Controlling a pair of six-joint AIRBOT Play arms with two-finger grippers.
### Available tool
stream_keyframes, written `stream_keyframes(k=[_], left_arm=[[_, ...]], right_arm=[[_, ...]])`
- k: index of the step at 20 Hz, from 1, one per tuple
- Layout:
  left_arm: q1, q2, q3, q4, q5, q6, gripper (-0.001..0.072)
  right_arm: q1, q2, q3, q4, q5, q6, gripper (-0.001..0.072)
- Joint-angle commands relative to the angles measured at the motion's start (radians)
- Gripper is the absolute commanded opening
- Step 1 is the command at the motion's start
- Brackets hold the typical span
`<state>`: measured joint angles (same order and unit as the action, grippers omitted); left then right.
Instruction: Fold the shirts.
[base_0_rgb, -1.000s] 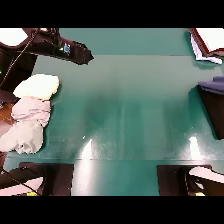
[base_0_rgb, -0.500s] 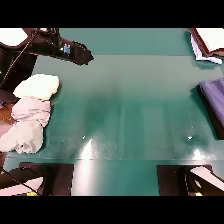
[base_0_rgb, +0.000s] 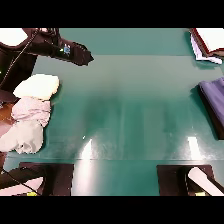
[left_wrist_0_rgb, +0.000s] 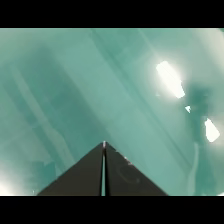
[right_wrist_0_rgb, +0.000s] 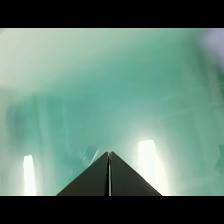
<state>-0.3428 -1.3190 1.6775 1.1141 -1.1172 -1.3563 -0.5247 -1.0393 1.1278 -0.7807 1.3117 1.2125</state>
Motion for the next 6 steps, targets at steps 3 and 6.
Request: stream_keyframes(k=[3, 6], left_arm=[[0.000, 0.001, 0.000, 0.000, 0.043, 0.000, 0.0026], [0.000, 0.001, 0.000, 0.000, 0.068, 0.000, 0.0026]], right_arm=[[0.246, 0.001, -0.002, -0.019, -0.034, -0.001, 0.0016], [0.267, 0.001, -0.002, -0.027, -0.031, -0.001, 0.0017]])
